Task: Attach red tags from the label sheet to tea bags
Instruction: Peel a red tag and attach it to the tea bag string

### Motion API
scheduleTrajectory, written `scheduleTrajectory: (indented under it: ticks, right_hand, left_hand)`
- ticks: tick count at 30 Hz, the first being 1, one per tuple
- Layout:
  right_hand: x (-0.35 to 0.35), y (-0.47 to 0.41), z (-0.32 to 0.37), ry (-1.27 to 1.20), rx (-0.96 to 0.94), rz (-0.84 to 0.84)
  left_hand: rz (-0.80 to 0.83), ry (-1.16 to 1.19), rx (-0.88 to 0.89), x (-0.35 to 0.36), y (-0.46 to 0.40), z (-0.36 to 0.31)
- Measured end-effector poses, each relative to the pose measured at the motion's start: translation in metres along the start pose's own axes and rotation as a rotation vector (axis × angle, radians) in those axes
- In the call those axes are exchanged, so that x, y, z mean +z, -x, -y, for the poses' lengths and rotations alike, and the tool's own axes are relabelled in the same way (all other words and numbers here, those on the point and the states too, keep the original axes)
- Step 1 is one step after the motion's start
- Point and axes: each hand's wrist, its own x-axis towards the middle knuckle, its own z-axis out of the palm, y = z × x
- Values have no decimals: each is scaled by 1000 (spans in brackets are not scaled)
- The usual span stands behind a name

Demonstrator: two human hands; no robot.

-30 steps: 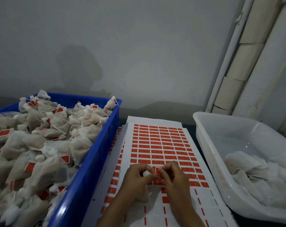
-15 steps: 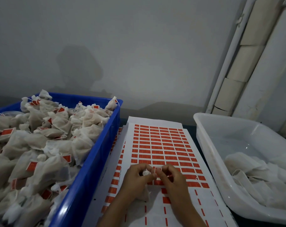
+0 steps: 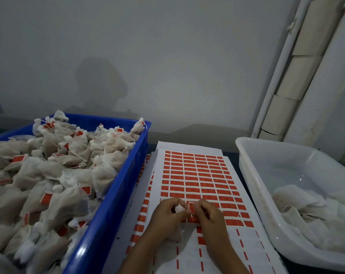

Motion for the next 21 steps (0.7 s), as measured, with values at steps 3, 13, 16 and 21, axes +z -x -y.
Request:
scheduleTrajectory:
  ticks: [3, 13, 16, 21]
  right_hand:
    - [-1, 1, 3, -29, 7, 1]
    - [-1, 0, 7, -119, 95, 49]
    - [-1, 1, 5, -121, 93, 52]
    - [-5, 0, 4, -129, 87, 60]
  left_hand:
    - [24, -54, -32, -5, 3, -2]
    - [73, -436, -166, -46, 37, -13]
    - [21, -464, -142, -38, 49, -11]
    - [-180, -383, -149, -22, 53, -9]
